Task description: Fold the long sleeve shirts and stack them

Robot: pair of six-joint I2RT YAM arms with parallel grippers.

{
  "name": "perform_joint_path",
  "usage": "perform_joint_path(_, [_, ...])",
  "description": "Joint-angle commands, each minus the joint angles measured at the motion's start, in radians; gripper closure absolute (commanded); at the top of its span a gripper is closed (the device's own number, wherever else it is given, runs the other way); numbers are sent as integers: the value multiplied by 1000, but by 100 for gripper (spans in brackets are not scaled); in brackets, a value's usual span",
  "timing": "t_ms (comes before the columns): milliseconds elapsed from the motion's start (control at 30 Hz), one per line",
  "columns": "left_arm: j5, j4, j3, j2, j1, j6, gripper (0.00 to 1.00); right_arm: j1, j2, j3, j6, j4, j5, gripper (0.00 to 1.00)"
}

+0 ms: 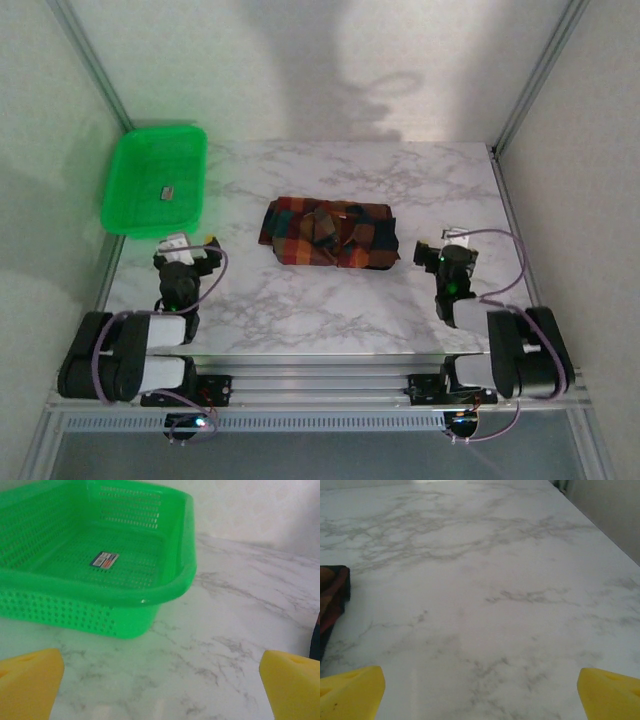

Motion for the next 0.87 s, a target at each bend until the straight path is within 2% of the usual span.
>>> perform_joint_path(0, [80,216,40,127,17,54,0,-11,127,49,-58,175,-43,1])
perform_joint_path(67, [75,263,62,209,24,51,0,-19,201,72,-50,216,-27,1])
perform_joint_path(100, [87,175,88,191,50,23,0,-33,180,102,-27,122,-38,1])
perform_joint_path(167, [117,155,109,202,80,-10,0,-50,184,112,-17,106,-55,1])
perform_joint_path(833, [102,146,111,198,73,-6,0,-43,185,114,-25,100,-51,1])
